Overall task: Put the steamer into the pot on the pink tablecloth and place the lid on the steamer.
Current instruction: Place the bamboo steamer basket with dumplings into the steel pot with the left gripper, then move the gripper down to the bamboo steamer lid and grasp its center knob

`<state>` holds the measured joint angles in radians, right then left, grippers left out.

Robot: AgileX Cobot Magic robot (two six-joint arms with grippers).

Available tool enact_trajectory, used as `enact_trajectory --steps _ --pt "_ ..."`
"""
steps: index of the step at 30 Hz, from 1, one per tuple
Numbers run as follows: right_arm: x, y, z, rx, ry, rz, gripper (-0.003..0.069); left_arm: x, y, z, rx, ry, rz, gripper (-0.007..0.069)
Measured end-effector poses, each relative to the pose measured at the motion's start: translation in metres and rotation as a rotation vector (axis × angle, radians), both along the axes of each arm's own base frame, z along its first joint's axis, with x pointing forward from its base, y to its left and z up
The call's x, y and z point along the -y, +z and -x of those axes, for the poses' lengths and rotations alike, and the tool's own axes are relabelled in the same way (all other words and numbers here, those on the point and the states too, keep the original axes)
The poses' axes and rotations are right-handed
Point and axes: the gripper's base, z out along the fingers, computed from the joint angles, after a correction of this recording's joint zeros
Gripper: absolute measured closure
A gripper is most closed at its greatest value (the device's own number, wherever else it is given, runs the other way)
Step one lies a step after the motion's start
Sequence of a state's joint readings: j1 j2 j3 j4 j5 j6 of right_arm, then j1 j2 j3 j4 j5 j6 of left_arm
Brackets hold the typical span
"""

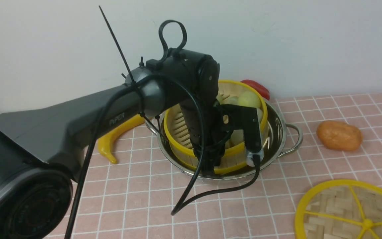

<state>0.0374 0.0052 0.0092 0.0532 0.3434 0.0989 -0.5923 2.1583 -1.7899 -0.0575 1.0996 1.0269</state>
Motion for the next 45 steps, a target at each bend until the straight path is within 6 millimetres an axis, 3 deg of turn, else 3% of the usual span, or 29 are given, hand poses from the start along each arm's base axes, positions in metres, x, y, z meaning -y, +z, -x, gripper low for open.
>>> enact_trajectory --steps 9,12,21,26,29,33,36,37,38,41,44,45 --pt "0.0 0.0 0.0 0.0 0.0 0.0 0.0416 0.003 -0.011 -0.004 -0.002 0.001 0.001 0.0582" --pt "0.0 0.0 0.0 0.0 0.0 0.0 0.0416 0.004 -0.011 -0.004 -0.003 0.006 0.002 0.0543" --pt "0.0 0.0 0.0 0.0 0.0 0.0 0.0416 0.001 -0.007 -0.005 0.003 0.045 -0.017 0.0235" --pt "0.0 0.0 0.0 0.0 0.0 0.0 0.0416 -0.001 0.016 -0.009 0.031 0.123 -0.035 0.0135" --pt "0.0 0.0 0.0 0.0 0.0 0.0 0.0416 0.001 0.054 -0.013 0.096 0.197 0.024 0.012" --pt "0.0 0.0 0.0 0.0 0.0 0.0 0.0416 0.001 0.103 -0.016 0.205 0.282 0.129 0.0142" --pt "0.0 0.0 0.0 0.0 0.0 0.0 0.0416 -0.01 0.142 -0.015 0.301 0.412 0.194 0.0245" --pt "0.0 0.0 0.0 0.0 0.0 0.0 0.0416 -0.011 0.145 -0.015 0.309 0.419 0.199 0.0267" --pt "0.0 0.0 0.0 0.0 0.0 0.0 0.0416 -0.022 0.163 -0.014 0.353 0.473 0.22 0.0372" --pt "0.0 0.0 0.0 0.0 0.0 0.0 0.0416 -0.048 0.19 -0.012 0.408 0.566 0.262 0.0563" --pt "0.0 0.0 0.0 0.0 0.0 0.0 0.0416 -0.072 0.217 -0.005 0.436 0.644 0.329 0.0633" --pt "0.0 0.0 0.0 0.0 0.0 0.0 0.0416 -0.089 0.236 0.003 0.43 0.697 0.409 0.0648"
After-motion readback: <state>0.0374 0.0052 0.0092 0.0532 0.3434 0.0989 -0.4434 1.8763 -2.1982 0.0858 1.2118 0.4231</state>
